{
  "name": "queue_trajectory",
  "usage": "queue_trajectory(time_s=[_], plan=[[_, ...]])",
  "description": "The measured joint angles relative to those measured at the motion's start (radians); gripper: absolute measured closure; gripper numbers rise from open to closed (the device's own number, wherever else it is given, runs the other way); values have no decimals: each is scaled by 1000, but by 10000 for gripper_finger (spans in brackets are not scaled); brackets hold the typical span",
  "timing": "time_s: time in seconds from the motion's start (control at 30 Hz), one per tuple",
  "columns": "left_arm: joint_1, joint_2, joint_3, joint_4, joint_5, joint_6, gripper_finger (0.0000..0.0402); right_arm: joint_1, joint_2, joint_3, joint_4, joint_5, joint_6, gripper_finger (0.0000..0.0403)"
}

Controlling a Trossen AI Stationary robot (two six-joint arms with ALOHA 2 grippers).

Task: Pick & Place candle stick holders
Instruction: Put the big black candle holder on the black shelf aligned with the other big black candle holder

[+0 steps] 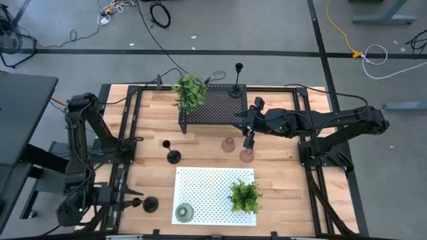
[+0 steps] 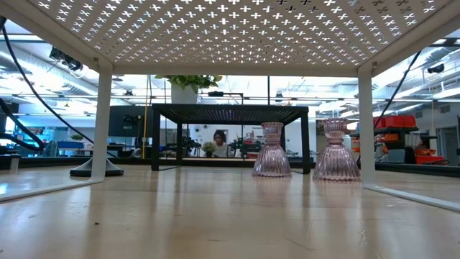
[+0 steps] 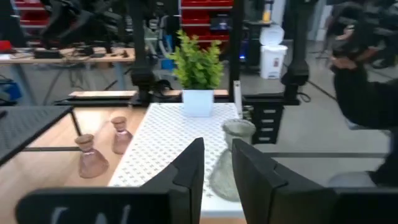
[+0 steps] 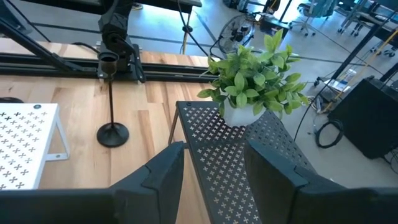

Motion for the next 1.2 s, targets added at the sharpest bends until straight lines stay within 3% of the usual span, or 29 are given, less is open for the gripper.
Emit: queue_trajectory(time_s=[0.07,0.23,0.33,0.9,1.2], plan=[[1,0,0,-22,21,-13,329,1,0,0,0,0,7,234],[6,16,0,-132,77,-267,351,2,0,0,-1,0,25,234],[27,33,0,-132,84,-332,349,2,0,0,-1,0,25,234],[97,37,0,-144,192,-374,207,2,0,0,1,0,22,234],[133,37,0,-163,365,-395,195,2,0,0,1,0,25,234]])
